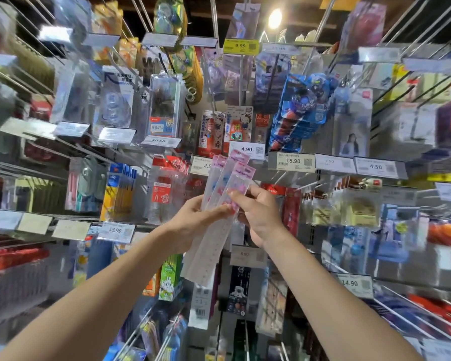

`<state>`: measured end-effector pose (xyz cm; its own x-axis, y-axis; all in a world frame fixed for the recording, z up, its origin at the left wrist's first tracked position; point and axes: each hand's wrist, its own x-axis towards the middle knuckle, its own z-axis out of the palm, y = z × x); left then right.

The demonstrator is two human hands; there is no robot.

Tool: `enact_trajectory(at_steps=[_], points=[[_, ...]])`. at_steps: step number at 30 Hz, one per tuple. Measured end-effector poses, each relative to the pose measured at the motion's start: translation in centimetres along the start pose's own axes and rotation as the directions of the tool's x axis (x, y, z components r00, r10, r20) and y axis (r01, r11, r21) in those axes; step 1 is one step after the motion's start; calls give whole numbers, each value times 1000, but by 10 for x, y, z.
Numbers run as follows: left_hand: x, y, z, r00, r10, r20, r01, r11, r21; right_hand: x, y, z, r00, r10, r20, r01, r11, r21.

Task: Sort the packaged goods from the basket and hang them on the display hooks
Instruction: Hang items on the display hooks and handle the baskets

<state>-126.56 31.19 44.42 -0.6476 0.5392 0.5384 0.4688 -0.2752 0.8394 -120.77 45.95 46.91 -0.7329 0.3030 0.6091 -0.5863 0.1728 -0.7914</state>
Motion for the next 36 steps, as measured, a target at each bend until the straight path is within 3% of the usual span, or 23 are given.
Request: enact_trajectory(at_steps=[6,12,16,19,26,36], points=[[-10,-2,3,993,-114,-18,112,991,-78,4,14,-4,994,60,-95,-68,994,-83],[-12,-17,-19,981,-71,-180,51,992,-115,19,15,-10,982,91,-168,-105,991,-81],[-12,-22,-21,976,-58,-211,34,992,-119,33,4,-4,980,57,-192,-75,993,-90],[-15,-20,-16,977,-64,-205,43,994,-103,45,0,-3,970,28,-243,-58,991,-119],[-19,-25,-20,985,-86,-150,77,995,-66,58,3,3,943,89,-320,-167,960,-225],[-17,-34,-24,991,-73,-109,69,997,-41,66,13,4,919,94,-382,-180,964,-195]])
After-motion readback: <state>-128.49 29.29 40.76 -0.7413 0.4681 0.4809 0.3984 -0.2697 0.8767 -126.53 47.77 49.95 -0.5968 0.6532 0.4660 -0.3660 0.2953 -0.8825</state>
